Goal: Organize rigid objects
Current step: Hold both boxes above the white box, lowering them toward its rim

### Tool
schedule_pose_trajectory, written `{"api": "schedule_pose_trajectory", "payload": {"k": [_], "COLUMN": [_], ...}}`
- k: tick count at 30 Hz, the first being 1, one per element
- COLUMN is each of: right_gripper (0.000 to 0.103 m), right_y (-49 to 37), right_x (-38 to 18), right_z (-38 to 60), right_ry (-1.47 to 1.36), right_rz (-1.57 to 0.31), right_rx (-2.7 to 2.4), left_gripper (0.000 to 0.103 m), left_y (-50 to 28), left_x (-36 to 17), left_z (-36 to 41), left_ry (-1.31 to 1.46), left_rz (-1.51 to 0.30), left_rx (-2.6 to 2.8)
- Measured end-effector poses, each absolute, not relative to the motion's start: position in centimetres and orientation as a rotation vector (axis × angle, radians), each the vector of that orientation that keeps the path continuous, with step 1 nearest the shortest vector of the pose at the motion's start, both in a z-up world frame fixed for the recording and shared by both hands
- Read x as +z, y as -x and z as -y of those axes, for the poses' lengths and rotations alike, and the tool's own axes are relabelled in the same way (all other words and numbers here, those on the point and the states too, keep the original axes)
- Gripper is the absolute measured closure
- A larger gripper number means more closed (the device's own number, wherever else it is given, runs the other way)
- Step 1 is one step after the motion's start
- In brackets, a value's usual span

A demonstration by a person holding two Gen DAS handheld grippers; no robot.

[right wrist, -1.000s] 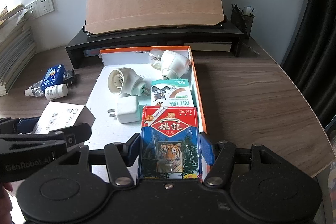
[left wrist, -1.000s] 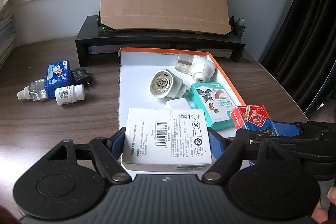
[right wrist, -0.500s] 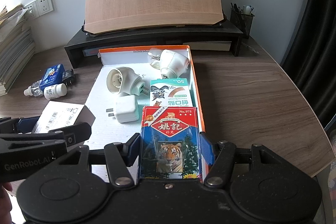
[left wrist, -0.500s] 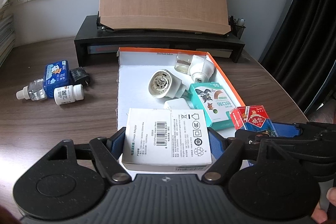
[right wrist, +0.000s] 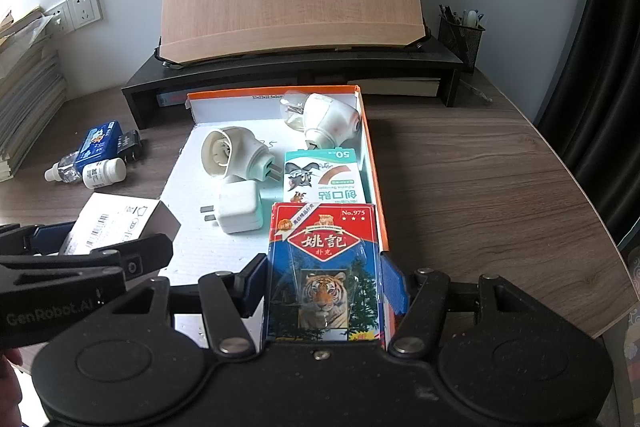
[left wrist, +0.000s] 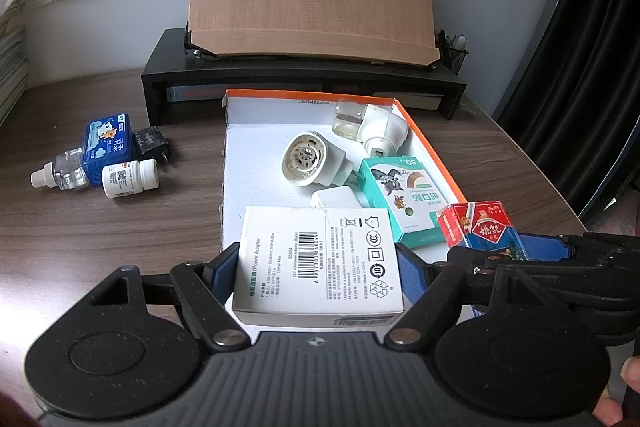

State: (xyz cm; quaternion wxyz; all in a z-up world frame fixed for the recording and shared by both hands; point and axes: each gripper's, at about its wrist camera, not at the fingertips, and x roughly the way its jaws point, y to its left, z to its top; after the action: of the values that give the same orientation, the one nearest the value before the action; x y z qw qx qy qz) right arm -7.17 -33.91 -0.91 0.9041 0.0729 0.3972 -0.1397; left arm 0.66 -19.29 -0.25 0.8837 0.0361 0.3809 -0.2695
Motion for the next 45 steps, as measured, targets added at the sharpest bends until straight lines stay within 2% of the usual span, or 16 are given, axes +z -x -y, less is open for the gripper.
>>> {"api": "schedule_pose_trajectory", "payload": {"k": [45], "right_gripper": [0.032], "right_y": [6.98], "right_x": [-1.20], "right_z": [34.32], "right_ry": [-0.148], "right_rz": [-0.830], "right_rx": [-0.285], "left_gripper": [0.024], "left_y": [-0.59], "left_x": [-0.27], "left_z": [19.49], "left_ry": [-0.071], "left_rz": [-0.796], "left_rx": [-0.556]}}
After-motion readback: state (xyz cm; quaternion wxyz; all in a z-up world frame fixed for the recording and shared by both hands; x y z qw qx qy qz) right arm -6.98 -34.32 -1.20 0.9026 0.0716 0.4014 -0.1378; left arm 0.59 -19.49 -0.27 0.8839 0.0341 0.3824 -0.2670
